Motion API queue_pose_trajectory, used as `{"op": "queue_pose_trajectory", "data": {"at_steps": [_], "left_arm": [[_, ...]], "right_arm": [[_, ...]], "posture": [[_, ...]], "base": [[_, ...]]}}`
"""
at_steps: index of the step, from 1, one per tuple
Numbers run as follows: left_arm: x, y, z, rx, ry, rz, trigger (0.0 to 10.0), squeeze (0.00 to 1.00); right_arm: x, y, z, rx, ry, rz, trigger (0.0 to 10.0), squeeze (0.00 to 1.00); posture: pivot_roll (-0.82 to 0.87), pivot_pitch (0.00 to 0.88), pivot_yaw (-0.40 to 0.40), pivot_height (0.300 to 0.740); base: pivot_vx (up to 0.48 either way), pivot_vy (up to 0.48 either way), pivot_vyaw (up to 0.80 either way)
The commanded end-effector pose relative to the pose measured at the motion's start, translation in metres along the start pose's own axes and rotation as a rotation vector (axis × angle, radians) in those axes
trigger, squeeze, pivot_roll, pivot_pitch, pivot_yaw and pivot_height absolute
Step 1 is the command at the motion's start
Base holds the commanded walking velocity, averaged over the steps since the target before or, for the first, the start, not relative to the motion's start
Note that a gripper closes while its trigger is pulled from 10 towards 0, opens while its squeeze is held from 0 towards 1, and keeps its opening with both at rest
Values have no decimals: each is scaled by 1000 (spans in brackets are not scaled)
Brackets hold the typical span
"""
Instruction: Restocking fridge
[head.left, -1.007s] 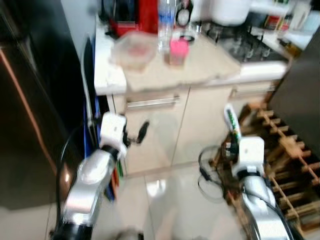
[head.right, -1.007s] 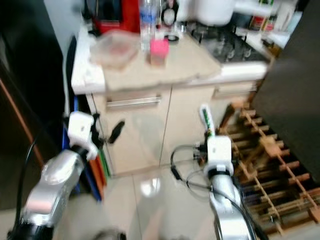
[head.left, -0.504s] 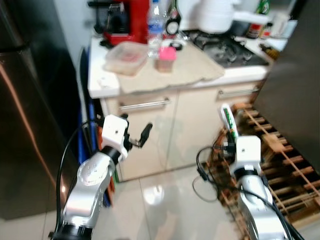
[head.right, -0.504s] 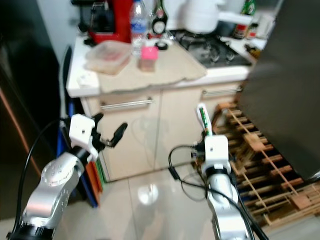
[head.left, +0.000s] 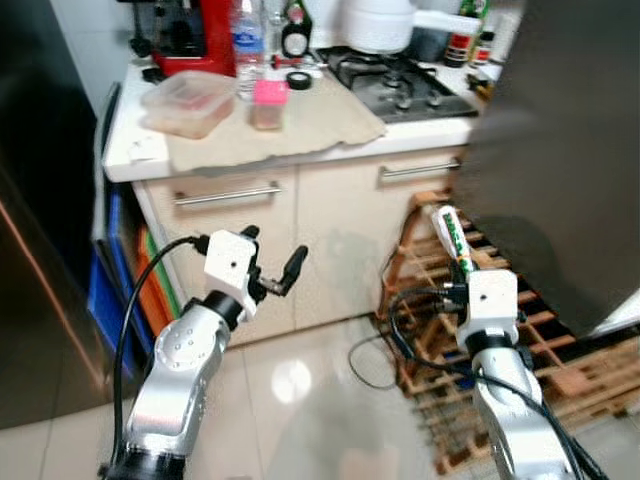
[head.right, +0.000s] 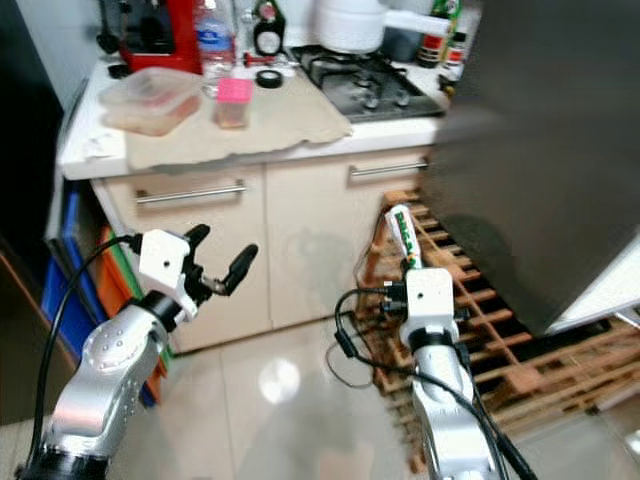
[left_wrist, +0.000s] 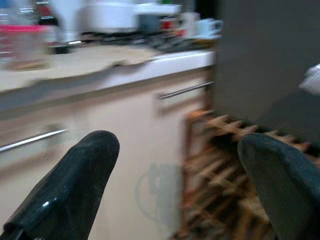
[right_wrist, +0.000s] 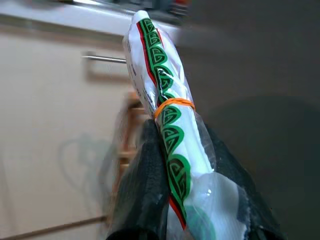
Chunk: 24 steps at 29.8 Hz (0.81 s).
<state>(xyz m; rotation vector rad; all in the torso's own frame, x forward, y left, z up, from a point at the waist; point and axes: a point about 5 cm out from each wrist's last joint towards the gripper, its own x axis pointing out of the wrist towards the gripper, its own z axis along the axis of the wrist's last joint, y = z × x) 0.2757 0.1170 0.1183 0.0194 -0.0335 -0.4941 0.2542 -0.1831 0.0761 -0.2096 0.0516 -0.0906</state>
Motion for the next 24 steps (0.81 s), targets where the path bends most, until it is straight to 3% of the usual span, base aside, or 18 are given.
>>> {"op": "queue_pose_trajectory", "data": {"at_steps": [1,5,11,24], "left_arm": [[0,7,6,32,-17,10,10000,0],[0,9,5,21,-5,28,10000,0],[3,11,0,2,27,67,10000,0],[4,12,-1,0,39,79,10000,0]], "right_arm": [[3,2,6,12,-20,5,0,0],[3,2,5,12,-19,4,0,0],[2,2,4,11,-13,4,0,0],[4,1,2,4,-7,9,0,0]], "posture": [[92,0,-13,740],[91,0,-12,740],[90,0,-13,740],[90,0,-16,740]], "base": [[0,-480,0],[0,-441,0],[0,0,0],[-285,0,0]]}}
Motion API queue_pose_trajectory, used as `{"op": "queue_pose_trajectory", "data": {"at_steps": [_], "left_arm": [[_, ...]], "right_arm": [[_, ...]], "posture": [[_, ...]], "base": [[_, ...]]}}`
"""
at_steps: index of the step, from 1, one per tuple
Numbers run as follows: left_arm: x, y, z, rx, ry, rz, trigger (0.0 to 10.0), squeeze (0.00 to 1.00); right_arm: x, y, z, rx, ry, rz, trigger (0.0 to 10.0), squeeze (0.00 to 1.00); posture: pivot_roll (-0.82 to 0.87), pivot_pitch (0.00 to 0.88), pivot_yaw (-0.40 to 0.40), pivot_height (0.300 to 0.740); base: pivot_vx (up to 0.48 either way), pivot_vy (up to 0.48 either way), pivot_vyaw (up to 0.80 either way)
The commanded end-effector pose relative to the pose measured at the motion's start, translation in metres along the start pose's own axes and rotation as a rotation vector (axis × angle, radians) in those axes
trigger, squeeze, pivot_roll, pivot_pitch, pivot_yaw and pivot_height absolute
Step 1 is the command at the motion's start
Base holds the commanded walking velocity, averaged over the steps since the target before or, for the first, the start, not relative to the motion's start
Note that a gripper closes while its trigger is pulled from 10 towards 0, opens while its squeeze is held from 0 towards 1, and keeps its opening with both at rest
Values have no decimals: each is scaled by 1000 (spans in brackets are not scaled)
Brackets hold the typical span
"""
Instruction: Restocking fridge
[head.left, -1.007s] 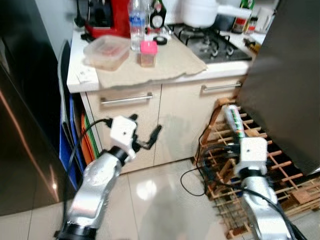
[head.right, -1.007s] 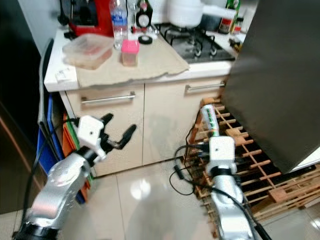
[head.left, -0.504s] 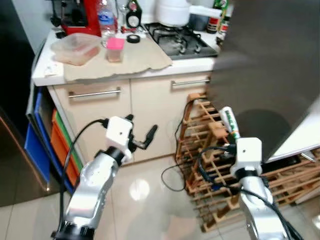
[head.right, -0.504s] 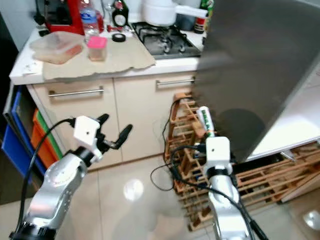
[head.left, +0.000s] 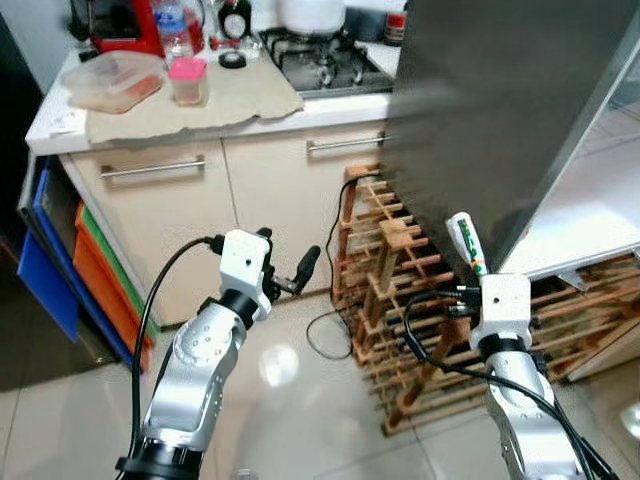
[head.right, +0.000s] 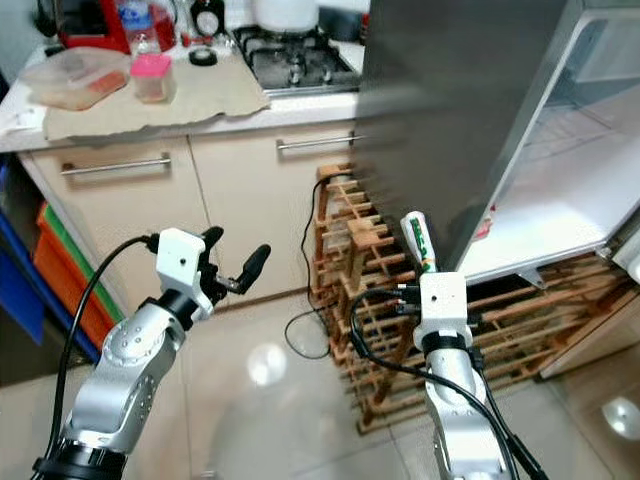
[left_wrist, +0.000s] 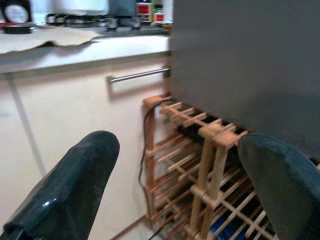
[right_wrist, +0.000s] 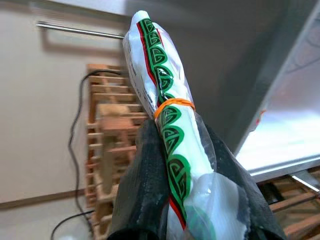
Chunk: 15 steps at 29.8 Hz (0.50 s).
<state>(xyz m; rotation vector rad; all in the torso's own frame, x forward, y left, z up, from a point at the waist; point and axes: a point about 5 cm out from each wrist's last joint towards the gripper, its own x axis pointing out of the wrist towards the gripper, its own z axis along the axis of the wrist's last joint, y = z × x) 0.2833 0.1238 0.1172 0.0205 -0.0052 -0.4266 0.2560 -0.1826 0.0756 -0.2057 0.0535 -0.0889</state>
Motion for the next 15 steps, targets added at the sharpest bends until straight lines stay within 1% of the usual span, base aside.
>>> {"op": "queue_pose_trajectory", "data": {"at_steps": [1,7,10,11,15], "left_arm": [[1,2,0,4,11,12,10000,0],[3,1,0,-7,3,5,10000,0],[3,0,1,8,-4,-3,10000,0],[3,-1,1,21,-3,-8,10000,0],[3,-1,0,4,-2,-10,10000,0]], "right_arm": [[2,0,2,0,-8,7,0,0],[2,-1,0,-3,-3,7,0,0],[2,-1,0,-4,-2,8,0,0],[2,-1,0,-4,-2,9,0,0],[2,-1,0,-3,-2,8,0,0]], "posture": [[88,0,-16,740],[86,0,-17,740],[86,0,-18,740],[86,0,-18,740],[86,0,-18,740]], "base": [[-251,0,0],[0,0,0],[0,0,0],[0,-480,0],[0,-480,0]]}}
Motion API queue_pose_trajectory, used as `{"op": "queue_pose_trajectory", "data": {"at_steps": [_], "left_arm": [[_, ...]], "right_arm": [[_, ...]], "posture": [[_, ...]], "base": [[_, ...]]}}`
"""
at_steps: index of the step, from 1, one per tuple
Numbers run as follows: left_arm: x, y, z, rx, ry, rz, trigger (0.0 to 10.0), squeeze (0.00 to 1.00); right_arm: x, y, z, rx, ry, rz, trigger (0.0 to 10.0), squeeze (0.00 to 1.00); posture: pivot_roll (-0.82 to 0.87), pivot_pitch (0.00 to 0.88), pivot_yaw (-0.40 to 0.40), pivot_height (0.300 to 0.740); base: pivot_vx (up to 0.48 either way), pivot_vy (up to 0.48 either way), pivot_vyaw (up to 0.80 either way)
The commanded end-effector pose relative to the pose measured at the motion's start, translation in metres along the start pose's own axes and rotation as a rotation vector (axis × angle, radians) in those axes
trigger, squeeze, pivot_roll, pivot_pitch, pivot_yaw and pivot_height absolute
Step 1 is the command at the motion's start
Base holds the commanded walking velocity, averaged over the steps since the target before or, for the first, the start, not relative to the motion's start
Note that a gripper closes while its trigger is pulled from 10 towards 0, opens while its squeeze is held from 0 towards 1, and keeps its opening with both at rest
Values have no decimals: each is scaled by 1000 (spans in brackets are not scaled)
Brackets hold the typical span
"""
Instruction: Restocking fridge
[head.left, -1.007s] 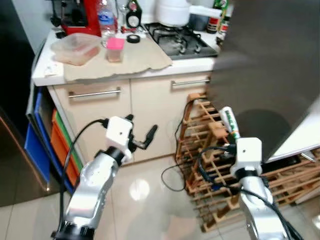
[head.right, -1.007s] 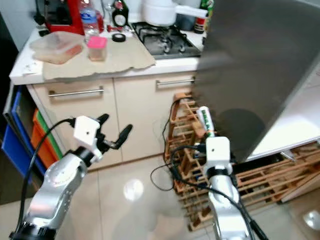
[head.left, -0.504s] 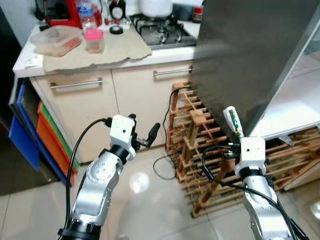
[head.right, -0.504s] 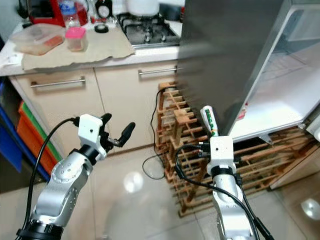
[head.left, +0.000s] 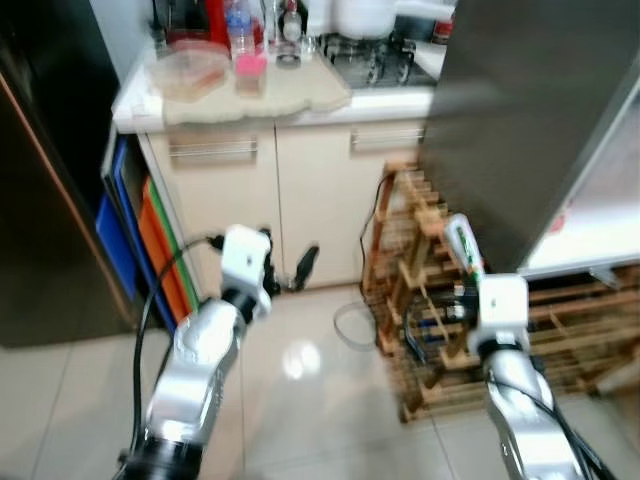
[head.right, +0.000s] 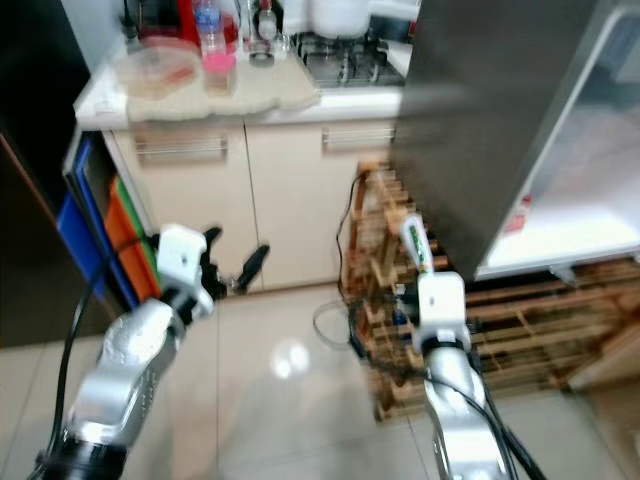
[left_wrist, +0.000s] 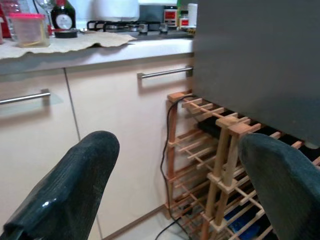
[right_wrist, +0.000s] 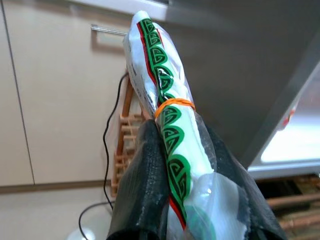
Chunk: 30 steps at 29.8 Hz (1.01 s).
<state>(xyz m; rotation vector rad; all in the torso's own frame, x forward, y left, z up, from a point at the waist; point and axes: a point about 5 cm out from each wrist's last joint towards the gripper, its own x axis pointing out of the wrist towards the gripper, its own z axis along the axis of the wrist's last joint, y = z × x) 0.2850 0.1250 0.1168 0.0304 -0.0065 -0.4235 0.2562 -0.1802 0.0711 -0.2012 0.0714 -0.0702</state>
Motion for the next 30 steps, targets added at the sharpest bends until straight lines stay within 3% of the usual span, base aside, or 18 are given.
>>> {"op": "queue_pose_trajectory", "data": {"at_steps": [1,26,30], "left_arm": [[2,-3,1,-6,-3,-13,10000,0],[5,-2,6,6,-27,-3,10000,0],[7,1,5,-7,-13,21,10000,0]], "right_arm": [[2,-5,4,-7,-18,-12,0,0],[5,-5,0,-4,-11,-12,0,0],[5,-5,0,-4,-15,-19,0,0]], "posture": [[86,0,-18,740],[85,0,-9,740],[83,0,-6,740]], "base": [[0,-480,0],[0,-467,0],[288,-378,0]]}}
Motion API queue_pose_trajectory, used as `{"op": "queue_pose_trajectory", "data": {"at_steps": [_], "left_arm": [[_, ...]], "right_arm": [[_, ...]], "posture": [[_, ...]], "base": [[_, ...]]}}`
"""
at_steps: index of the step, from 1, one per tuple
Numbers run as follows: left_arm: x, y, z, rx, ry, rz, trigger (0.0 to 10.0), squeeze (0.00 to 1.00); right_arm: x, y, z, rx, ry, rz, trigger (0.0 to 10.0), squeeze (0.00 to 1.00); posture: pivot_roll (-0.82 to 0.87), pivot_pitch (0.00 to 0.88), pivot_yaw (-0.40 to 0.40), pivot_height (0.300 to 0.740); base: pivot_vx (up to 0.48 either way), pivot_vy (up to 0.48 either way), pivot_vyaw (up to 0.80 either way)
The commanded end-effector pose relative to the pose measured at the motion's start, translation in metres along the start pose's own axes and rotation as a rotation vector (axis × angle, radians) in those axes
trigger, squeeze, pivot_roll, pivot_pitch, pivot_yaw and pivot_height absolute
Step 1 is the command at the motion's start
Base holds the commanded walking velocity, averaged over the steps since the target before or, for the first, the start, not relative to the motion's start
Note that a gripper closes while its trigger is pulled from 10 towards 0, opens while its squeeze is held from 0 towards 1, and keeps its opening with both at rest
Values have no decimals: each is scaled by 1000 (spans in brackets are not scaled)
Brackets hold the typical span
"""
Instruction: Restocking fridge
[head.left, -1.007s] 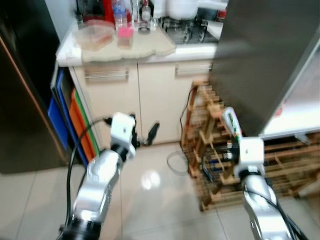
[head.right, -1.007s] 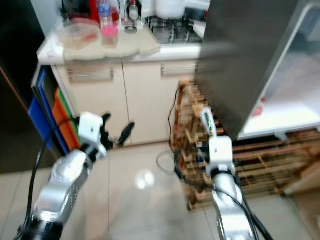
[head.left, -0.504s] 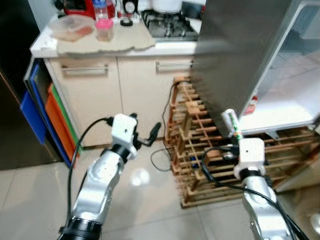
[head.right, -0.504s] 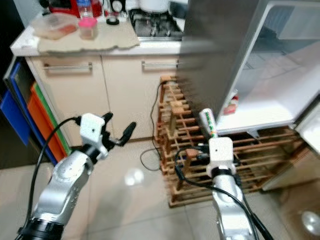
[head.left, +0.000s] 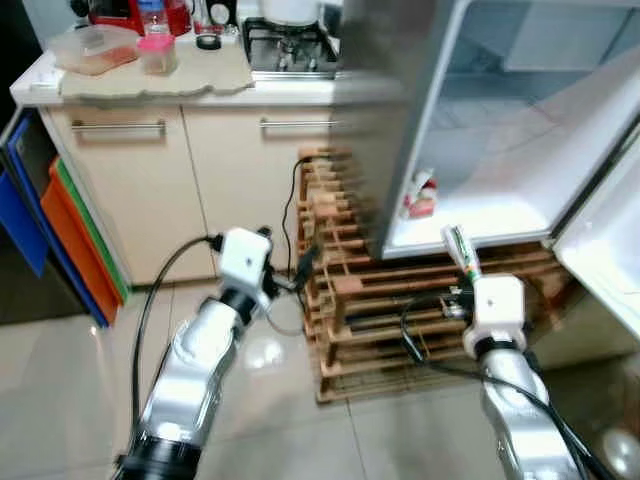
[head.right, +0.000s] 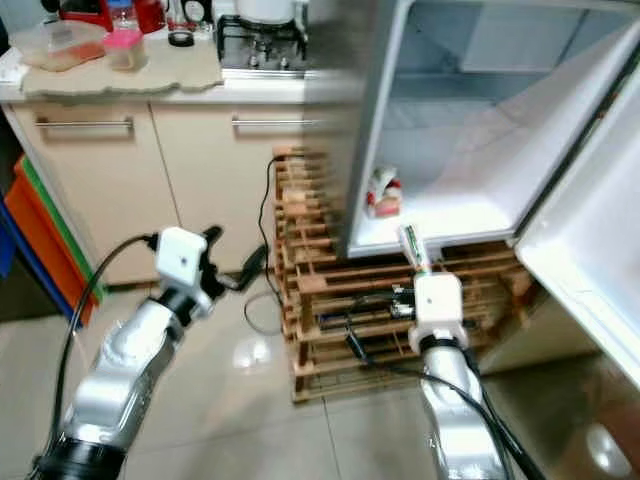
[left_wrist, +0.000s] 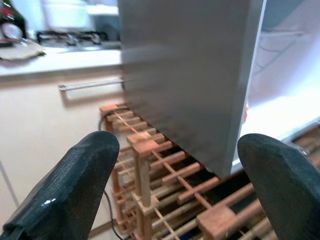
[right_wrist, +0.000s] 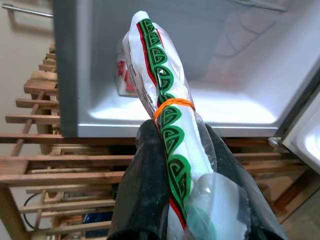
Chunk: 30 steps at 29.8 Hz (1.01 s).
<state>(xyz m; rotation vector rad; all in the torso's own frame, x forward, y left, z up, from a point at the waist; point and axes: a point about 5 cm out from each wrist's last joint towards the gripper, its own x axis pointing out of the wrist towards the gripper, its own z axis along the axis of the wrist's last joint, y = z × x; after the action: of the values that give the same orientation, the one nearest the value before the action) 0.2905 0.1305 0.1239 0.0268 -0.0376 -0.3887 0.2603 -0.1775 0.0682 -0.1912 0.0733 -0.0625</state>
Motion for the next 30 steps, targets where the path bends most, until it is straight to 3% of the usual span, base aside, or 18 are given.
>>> {"op": "queue_pose_trajectory", "data": {"at_steps": [1,9,30], "left_arm": [[5,-6,-2,-16,21,-10,10000,0],[10,-7,0,9,13,5,10000,0],[10,-12,12,-3,-94,-42,10000,0]], "right_arm": [[1,-9,2,-13,-17,-29,0,0],[6,-13,5,-19,-30,-41,0,0],[11,-15,7,-46,-38,-46,0,0]], "posture": [[83,0,-6,740],[82,0,-3,740],[89,0,-7,740]], "base": [[390,-277,0],[49,-34,0],[480,0,0]]}}
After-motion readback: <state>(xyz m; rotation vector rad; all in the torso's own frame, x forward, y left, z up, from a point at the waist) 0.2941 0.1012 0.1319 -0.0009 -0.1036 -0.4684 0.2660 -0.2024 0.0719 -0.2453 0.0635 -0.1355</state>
